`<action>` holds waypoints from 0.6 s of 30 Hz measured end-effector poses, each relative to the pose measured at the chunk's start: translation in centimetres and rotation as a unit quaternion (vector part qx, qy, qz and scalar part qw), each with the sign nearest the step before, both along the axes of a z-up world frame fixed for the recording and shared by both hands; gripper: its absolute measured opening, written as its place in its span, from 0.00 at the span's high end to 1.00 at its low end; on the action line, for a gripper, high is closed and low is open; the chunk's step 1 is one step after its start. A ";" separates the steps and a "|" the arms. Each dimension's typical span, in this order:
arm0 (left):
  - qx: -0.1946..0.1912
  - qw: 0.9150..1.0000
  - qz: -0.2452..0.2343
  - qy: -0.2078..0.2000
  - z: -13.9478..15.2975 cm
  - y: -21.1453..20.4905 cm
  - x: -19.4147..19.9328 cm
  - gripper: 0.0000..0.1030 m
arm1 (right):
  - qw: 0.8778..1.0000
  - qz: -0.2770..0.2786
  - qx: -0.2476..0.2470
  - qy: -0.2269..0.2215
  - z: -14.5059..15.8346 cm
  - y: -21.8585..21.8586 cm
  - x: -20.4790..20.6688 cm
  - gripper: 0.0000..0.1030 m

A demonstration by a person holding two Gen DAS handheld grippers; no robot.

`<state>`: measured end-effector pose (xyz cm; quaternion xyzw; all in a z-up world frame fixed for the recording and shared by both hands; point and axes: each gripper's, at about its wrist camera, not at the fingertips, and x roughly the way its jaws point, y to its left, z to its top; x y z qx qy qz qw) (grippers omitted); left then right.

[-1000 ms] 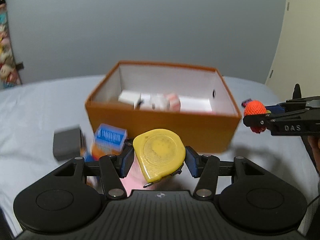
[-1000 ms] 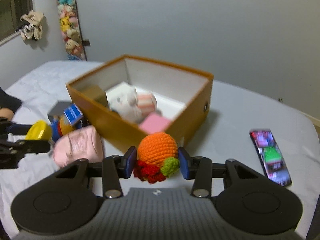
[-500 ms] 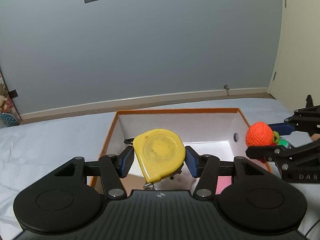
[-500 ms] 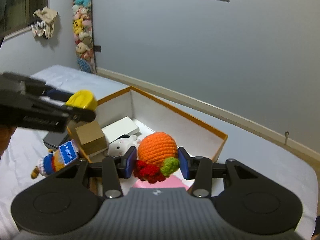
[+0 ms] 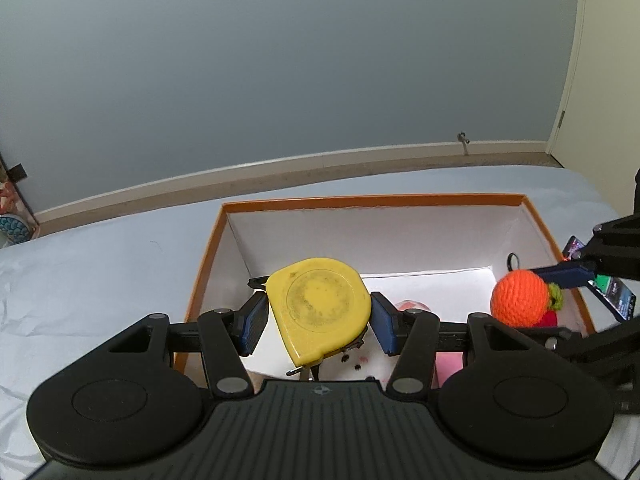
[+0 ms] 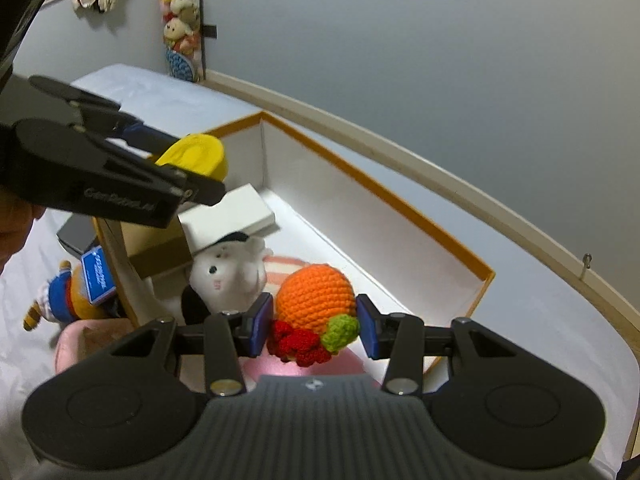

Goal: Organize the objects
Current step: 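Carry the tape measure and crocheted ball over the orange box with both grippers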

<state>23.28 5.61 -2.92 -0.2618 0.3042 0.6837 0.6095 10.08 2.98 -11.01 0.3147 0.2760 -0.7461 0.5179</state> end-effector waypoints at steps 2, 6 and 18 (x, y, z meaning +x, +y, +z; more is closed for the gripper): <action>-0.005 1.000 0.001 0.002 -0.4 0.6 0.1 0.39 | 1.000 0.001 0.006 0.000 -0.5 -0.1 0.0 0.55; -0.023 1.000 0.007 0.014 -1.0 2.1 -0.6 0.39 | 1.000 0.006 0.022 0.004 -1.2 -0.5 -0.1 0.55; -0.094 0.995 0.008 0.043 -4.1 2.6 -1.7 0.39 | 0.997 0.023 0.078 0.003 -3.2 -2.5 -0.4 0.55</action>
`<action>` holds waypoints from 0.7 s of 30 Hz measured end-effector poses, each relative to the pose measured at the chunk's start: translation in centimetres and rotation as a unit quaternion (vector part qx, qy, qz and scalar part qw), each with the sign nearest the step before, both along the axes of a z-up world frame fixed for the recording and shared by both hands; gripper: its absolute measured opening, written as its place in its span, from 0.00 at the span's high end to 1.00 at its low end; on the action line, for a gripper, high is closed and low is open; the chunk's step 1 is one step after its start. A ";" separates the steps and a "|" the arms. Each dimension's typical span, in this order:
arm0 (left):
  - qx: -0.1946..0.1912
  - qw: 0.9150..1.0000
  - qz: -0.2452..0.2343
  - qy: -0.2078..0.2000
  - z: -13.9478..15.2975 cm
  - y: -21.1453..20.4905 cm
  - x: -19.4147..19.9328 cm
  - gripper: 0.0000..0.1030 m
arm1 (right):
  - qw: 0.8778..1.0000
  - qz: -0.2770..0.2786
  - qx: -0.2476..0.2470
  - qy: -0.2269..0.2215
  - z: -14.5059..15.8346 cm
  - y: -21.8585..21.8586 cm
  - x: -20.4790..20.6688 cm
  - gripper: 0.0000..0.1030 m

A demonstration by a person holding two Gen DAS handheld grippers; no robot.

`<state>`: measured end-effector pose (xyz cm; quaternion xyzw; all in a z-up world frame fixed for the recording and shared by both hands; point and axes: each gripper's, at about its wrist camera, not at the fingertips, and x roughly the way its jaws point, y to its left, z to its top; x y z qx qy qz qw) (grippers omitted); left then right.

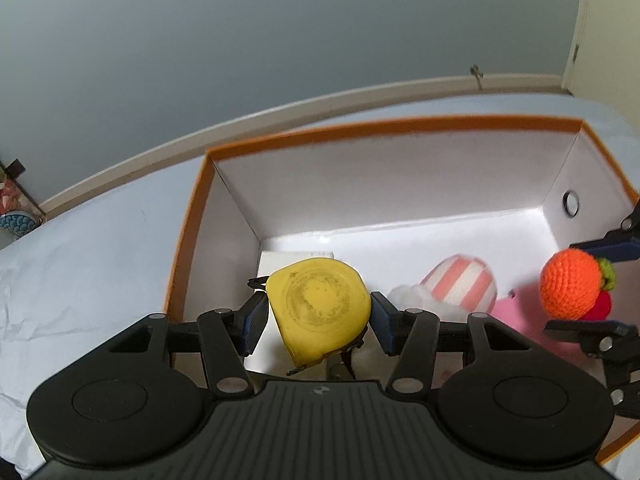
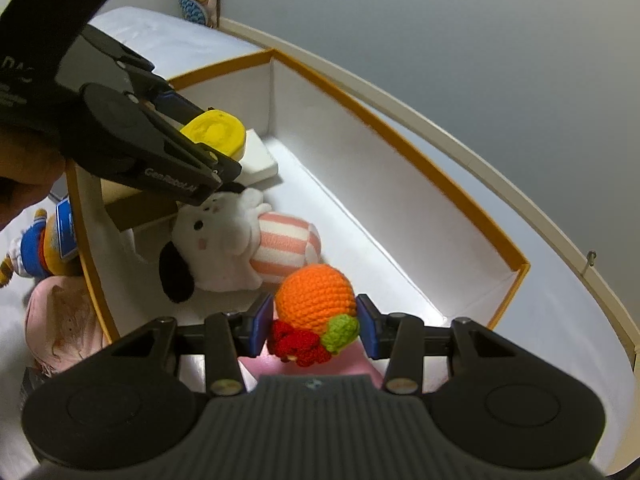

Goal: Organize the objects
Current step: 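Carry the tape measure and crocheted ball over the orange box with both grippers, then lower the tape measure and crocheted ball into the box and open both grippers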

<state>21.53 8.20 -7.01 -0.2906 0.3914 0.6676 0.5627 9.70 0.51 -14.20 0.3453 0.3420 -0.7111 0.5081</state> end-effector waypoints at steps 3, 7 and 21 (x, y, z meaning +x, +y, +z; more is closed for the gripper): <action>-0.008 1.000 0.001 0.006 -0.6 -0.1 0.0 0.39 | 0.989 -0.145 0.002 -0.010 -0.3 -0.2 0.0 0.55; -0.024 1.000 0.008 0.016 -1.2 0.0 -0.2 0.39 | 0.990 -0.142 0.014 -0.011 -0.8 -0.5 -0.1 0.55; -0.081 0.996 0.001 0.033 -2.1 -0.6 -0.4 0.40 | 0.989 -0.133 0.053 -0.029 -2.3 -1.5 -0.2 0.54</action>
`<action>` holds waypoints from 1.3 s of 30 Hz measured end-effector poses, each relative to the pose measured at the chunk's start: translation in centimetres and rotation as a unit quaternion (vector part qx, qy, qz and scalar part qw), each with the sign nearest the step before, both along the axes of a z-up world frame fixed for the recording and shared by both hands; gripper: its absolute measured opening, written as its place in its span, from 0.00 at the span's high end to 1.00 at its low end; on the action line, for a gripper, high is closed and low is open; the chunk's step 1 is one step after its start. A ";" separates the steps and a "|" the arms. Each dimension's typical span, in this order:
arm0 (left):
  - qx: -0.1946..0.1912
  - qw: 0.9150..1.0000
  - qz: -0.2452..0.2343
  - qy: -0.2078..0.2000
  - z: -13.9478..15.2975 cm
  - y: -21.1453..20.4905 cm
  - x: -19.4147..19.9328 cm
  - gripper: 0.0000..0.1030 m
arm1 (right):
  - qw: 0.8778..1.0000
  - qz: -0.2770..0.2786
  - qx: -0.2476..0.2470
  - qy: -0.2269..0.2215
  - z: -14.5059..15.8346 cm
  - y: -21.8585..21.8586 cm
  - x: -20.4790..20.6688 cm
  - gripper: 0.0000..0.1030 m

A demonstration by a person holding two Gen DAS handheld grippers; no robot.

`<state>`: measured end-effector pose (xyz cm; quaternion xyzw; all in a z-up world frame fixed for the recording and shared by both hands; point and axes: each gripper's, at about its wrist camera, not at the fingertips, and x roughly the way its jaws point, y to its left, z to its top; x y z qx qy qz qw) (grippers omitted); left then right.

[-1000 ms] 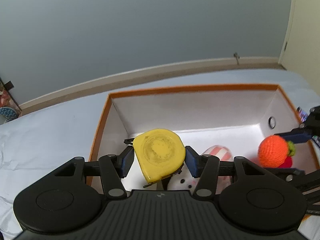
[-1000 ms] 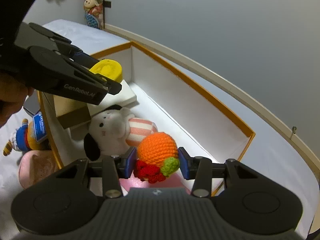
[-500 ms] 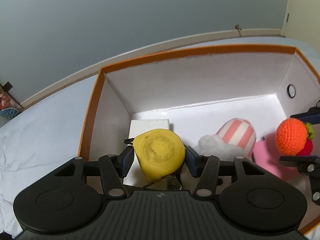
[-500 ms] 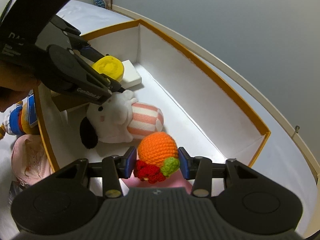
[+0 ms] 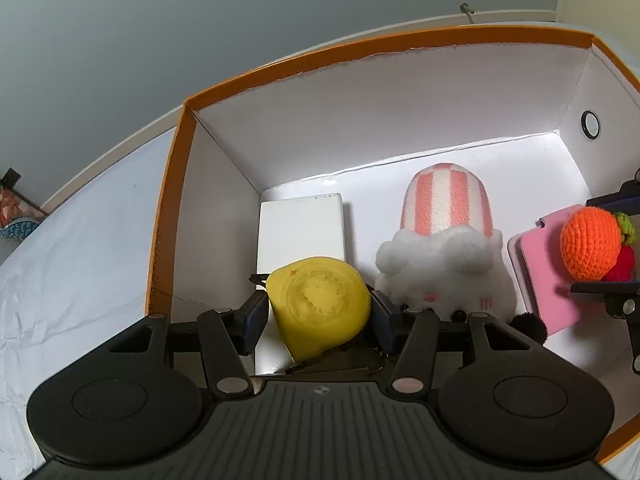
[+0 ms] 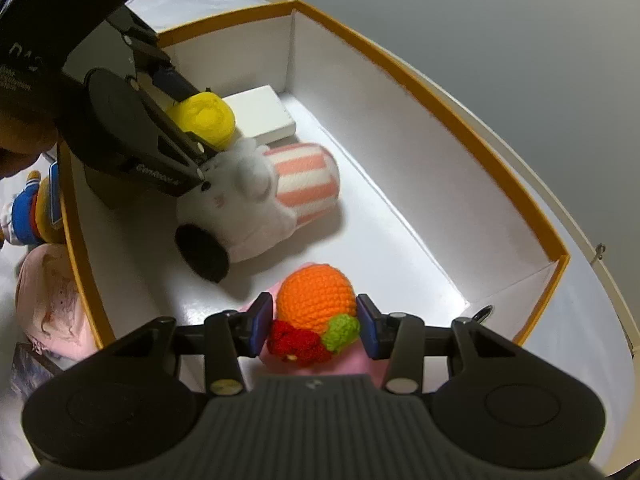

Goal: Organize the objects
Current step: 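Lower the tape measure and crocheted ball into the box and open both grippers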

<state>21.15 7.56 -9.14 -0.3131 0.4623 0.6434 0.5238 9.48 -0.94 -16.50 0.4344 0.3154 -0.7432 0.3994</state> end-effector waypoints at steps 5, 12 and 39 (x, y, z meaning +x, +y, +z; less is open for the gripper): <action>-0.006 1.000 0.013 -0.001 0.1 0.7 0.5 0.39 | 1.000 -0.004 0.006 -0.003 -0.4 0.4 -0.1 0.54; -0.011 1.000 0.023 0.001 0.4 1.1 0.7 0.35 | 1.000 -0.014 0.005 -0.002 -0.4 0.3 -0.4 0.46; 0.067 0.996 0.056 0.010 3.6 1.2 0.1 0.32 | 0.999 -0.030 -0.023 0.008 1.5 1.1 0.3 0.34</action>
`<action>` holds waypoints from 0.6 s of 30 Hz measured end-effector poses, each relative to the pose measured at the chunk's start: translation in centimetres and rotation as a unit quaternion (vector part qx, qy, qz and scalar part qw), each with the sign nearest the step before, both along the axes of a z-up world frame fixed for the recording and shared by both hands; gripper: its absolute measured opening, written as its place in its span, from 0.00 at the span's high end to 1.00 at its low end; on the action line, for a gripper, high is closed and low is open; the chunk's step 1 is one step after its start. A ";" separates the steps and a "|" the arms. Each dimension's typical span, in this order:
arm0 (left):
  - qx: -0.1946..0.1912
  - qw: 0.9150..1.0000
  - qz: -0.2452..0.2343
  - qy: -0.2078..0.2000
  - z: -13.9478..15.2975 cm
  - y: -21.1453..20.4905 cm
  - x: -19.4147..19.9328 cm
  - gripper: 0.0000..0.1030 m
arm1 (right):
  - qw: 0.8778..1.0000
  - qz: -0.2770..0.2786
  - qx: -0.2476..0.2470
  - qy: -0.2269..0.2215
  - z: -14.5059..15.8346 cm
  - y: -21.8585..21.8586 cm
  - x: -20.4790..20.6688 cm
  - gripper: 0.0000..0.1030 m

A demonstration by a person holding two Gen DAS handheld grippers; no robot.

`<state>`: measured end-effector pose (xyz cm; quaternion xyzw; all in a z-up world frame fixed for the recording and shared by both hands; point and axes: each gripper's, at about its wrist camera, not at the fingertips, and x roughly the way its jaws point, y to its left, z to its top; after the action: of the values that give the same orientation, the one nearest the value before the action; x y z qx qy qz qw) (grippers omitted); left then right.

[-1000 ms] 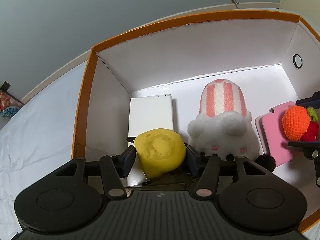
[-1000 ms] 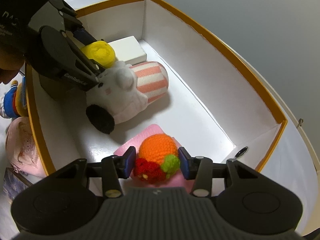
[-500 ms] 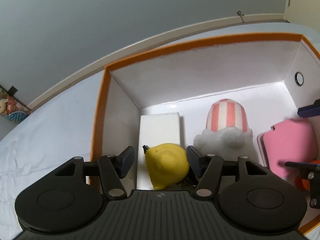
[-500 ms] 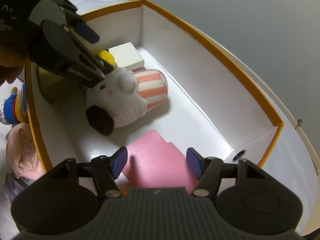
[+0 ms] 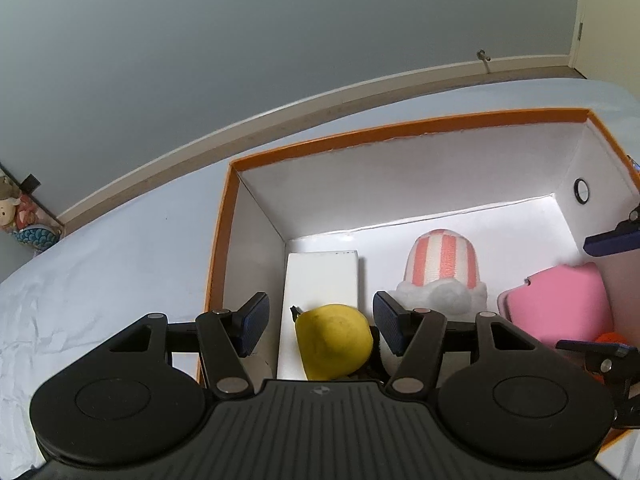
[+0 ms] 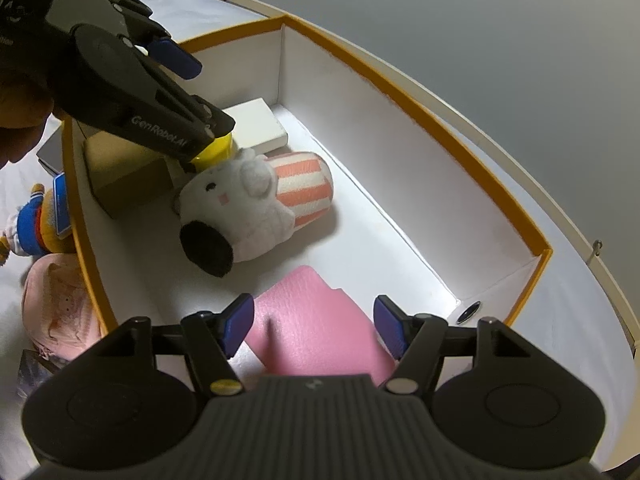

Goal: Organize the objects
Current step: 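Lower the tape measure and crocheted ball into the box and open both grippers, then move the left tool to the plush bear while the right tool reaches the photo card box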

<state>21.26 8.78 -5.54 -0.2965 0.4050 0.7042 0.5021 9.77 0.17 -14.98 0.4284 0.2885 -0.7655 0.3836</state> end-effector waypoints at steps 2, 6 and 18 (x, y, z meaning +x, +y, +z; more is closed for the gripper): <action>0.000 1.000 0.000 0.003 0.4 -0.3 0.2 0.32 | 1.000 -0.001 -0.002 0.002 0.3 0.1 0.1 0.34; 0.006 1.000 0.007 0.003 0.8 -0.8 0.5 0.32 | 1.000 -0.003 -0.007 0.005 0.9 0.2 0.4 0.34; 0.034 0.999 0.030 -0.002 3.6 -3.6 0.9 0.32 | 1.000 -0.001 -0.021 0.015 2.9 0.9 2.2 0.33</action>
<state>22.19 5.16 -1.92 -0.2926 0.3709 0.7319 0.4911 11.98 1.06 -12.03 0.4091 0.2776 -0.7781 0.3875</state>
